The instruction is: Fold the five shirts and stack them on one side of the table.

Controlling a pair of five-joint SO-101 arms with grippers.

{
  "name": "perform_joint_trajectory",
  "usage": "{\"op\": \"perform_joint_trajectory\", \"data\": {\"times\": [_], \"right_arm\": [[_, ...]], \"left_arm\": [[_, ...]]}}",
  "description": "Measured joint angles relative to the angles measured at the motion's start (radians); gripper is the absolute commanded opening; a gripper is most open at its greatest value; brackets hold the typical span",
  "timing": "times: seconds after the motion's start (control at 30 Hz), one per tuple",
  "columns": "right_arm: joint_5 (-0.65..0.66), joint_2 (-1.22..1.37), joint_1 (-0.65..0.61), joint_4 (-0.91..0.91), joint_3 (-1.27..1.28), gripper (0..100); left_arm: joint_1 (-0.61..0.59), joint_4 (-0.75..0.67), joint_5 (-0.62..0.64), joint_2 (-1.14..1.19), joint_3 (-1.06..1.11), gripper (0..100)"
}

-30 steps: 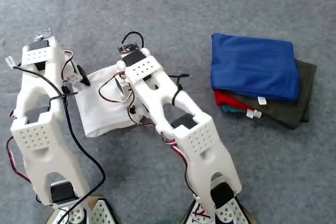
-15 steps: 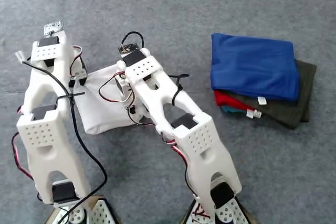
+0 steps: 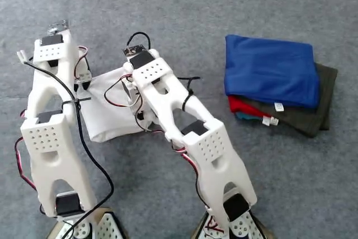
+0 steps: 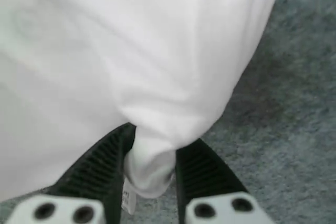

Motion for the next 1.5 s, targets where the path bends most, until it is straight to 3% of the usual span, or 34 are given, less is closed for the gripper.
{"op": "perform_joint_trajectory", "data": {"times": [0.33,0.6,0.8,1.2,1.5], "right_arm": [[0.075,-0.249,0.083,0.066,0.0,1.8],[0.163,-0.486,0.247,0.14,0.0,1.8],[0.176,-0.674,0.437,0.149,0.002,1.8],[0.272,-0.792,0.816,0.15,0.002,1.9],[0.328,-0.792,0.927,0.15,0.08,1.8]], "left_arm": [[0.074,0.313,-0.002,0.0,-0.485,3],[0.238,0.339,0.04,0.0,-0.721,3],[0.404,0.176,0.123,-0.002,-0.775,3],[0.671,-0.299,0.132,0.109,-0.755,3],[0.76,-0.44,0.132,0.206,-0.755,3]]}}
